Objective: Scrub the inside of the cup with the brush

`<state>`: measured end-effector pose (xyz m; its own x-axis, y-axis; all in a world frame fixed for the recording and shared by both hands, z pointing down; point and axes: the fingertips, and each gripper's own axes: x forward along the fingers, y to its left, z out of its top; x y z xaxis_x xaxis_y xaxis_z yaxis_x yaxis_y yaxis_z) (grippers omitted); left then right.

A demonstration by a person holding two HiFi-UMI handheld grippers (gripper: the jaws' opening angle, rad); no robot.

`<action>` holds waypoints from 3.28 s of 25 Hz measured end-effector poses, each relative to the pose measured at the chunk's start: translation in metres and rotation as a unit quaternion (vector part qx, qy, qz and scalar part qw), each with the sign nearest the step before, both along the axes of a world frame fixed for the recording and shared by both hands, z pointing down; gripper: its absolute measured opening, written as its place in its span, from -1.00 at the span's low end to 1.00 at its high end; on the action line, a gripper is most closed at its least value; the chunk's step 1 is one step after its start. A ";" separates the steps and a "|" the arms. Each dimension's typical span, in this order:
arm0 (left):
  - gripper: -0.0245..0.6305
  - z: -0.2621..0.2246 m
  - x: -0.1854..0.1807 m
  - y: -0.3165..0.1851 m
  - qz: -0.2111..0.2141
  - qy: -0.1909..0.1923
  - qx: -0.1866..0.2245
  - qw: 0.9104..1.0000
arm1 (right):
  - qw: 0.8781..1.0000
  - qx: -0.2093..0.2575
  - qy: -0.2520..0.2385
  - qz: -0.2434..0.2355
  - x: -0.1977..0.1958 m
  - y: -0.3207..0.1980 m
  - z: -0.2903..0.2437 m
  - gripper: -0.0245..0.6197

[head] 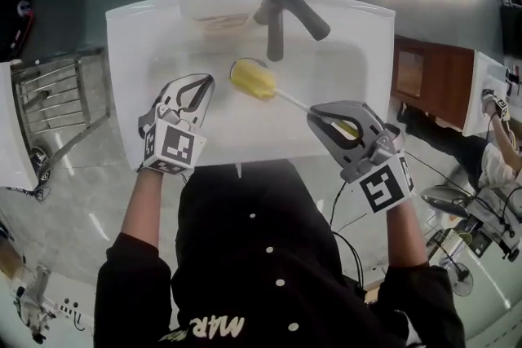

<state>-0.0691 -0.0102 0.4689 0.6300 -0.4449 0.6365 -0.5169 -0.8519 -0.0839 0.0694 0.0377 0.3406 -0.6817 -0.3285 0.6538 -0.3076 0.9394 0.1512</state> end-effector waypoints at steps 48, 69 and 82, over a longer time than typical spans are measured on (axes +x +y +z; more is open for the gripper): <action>-0.65 0.094 0.043 0.022 0.097 -0.084 -0.061 0.990 | 0.973 -0.092 0.155 -0.142 -0.035 -0.033 0.132 -0.76; -0.65 0.093 0.045 0.026 0.098 -0.119 -0.054 0.987 | 0.649 -0.517 -0.219 0.514 0.010 -0.025 0.152 -0.74; -0.65 0.098 0.041 0.023 0.097 -0.122 -0.069 0.985 | 0.868 -0.354 -0.112 0.329 -0.003 -0.021 0.115 -0.75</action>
